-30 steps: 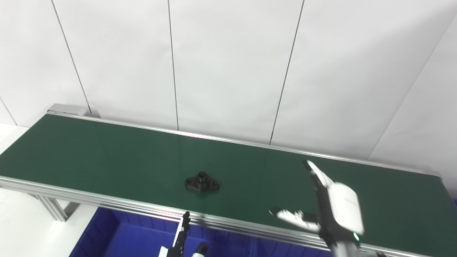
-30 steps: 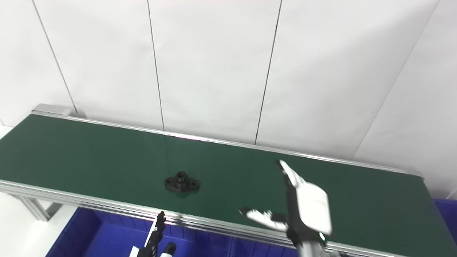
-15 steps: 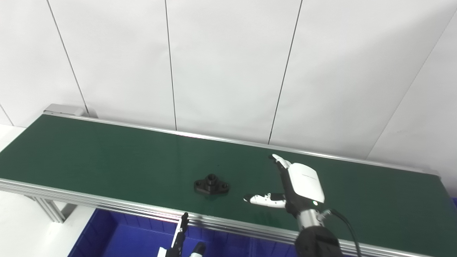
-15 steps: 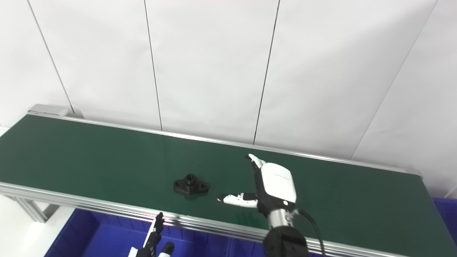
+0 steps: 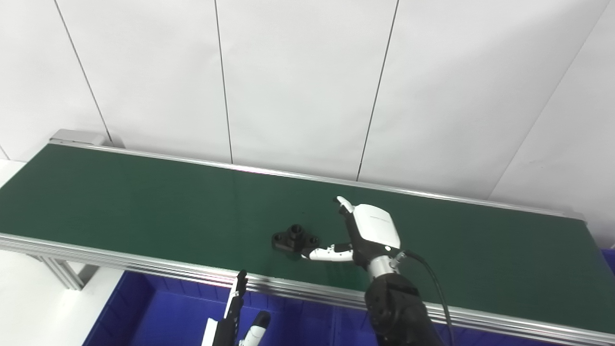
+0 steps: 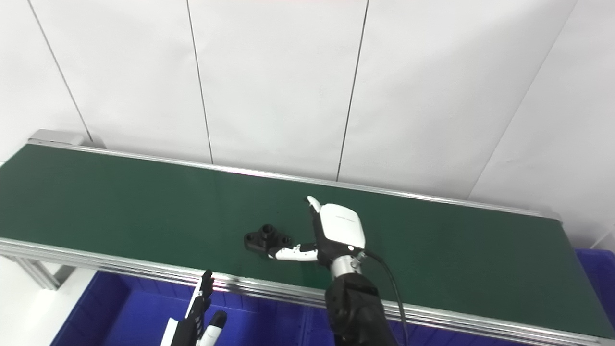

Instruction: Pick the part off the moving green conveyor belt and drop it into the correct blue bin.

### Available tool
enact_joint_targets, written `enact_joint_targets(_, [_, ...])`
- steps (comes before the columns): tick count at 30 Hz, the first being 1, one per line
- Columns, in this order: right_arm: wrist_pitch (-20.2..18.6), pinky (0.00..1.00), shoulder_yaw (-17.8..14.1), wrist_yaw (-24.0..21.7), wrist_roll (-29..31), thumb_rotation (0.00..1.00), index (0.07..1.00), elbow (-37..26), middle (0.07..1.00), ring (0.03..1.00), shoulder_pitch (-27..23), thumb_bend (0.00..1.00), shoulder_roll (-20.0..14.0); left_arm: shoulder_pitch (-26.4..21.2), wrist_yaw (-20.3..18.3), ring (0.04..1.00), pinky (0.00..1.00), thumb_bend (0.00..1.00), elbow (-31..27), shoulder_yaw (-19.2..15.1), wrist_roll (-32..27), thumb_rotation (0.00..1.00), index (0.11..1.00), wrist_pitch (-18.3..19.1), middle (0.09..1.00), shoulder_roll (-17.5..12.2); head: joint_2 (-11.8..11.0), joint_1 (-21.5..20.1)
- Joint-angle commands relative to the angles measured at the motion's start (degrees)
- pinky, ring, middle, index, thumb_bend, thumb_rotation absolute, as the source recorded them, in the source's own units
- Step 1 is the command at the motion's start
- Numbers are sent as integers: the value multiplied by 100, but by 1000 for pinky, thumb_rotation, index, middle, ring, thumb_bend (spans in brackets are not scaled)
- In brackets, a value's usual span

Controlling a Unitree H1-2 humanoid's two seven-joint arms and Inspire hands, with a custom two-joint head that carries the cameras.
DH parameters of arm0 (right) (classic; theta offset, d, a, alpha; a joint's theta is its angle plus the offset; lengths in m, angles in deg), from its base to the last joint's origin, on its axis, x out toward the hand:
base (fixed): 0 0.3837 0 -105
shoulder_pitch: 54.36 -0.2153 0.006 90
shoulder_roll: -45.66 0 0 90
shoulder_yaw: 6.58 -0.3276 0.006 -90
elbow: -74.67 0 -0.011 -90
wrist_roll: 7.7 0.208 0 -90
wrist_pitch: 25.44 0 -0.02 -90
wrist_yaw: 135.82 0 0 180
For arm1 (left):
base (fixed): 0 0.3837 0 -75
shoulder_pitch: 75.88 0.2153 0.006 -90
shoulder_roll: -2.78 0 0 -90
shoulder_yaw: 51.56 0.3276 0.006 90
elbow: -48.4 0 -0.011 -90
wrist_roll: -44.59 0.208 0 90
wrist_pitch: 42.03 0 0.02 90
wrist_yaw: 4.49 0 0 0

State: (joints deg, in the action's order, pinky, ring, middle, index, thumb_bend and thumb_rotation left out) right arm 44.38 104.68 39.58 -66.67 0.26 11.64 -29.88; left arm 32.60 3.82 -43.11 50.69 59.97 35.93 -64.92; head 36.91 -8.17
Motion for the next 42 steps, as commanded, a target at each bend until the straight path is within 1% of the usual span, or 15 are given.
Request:
enact_joint_targets(1, [-104,587,80,115,4,661,910,-52,822,727,-273,1000,32,42,59,1000,1000,595,-180,197,102,943,1000,-148,1000,242,17,26])
enact_joint_targets(17, [-356,572,460,86,25,620,886,169,819,714,-278,1000,-162,297,26,1000,1000,603,-434,311,140,936,1000,-34,1000,336,36,165])
enact_joint_targets(19, [-382,544,497,255,5,588,856,234,796,679,-220,1000,-162,332,12,1000,1000,609,-467,318,130,932,1000,-10,1000,331,30,142])
enact_joint_targets(21, [-421,579,533,386,-26,562,841,268,790,706,-163,1000,-156,367,7,1000,1000,624,-503,330,136,945,1000,19,1000,324,1,133])
enact_joint_targets(23, [-478,665,580,493,-78,503,832,337,797,763,-125,965,-150,391,4,1000,1000,631,-528,338,127,950,1000,45,1000,330,0,145])
enact_joint_targets(25, [-528,675,651,542,-158,469,828,381,797,770,-110,941,-171,416,32,1000,1000,629,-543,349,128,946,1000,4,1000,349,31,182])
enact_joint_targets(26, [-522,658,672,573,-173,413,816,412,795,764,-112,909,-185,422,39,997,1000,621,-543,355,117,936,1000,-29,1000,355,31,182])
enact_joint_targets(28, [-524,609,714,595,-201,330,786,468,784,727,-131,860,-216,439,30,997,1000,610,-554,368,85,923,1000,-62,1000,355,51,209])
enact_joint_targets(29, [-529,552,727,605,-212,261,746,483,744,647,-135,801,-226,456,23,993,1000,601,-574,375,77,913,1000,-64,1000,352,59,214])
enact_joint_targets(30, [-535,533,735,615,-217,238,731,490,726,615,-137,780,-231,469,19,992,1000,598,-590,380,75,911,1000,-63,1000,349,59,214])
enact_joint_targets(31, [-552,441,736,647,-227,120,612,534,601,482,-153,651,-230,476,25,992,1000,602,-607,381,95,920,1000,-45,1000,351,62,211])
enact_joint_targets(32, [-569,423,725,672,-219,97,589,555,577,456,-162,626,-224,483,28,992,1000,603,-622,382,110,922,1000,-32,1000,351,75,201])
enact_joint_targets(34, [-615,292,687,699,-191,24,513,600,493,307,-180,544,-204,501,15,992,1000,613,-660,384,99,932,1000,21,1000,356,81,191])
enact_joint_targets(35, [-634,243,674,708,-193,14,501,618,479,264,-183,531,-196,509,14,992,1000,610,-669,385,95,933,1000,25,1000,359,81,191])
enact_joint_targets(42, [-645,218,685,929,-254,13,492,772,471,259,-167,522,-176,545,12,982,1000,617,-706,403,103,935,1000,51,1000,372,56,187])
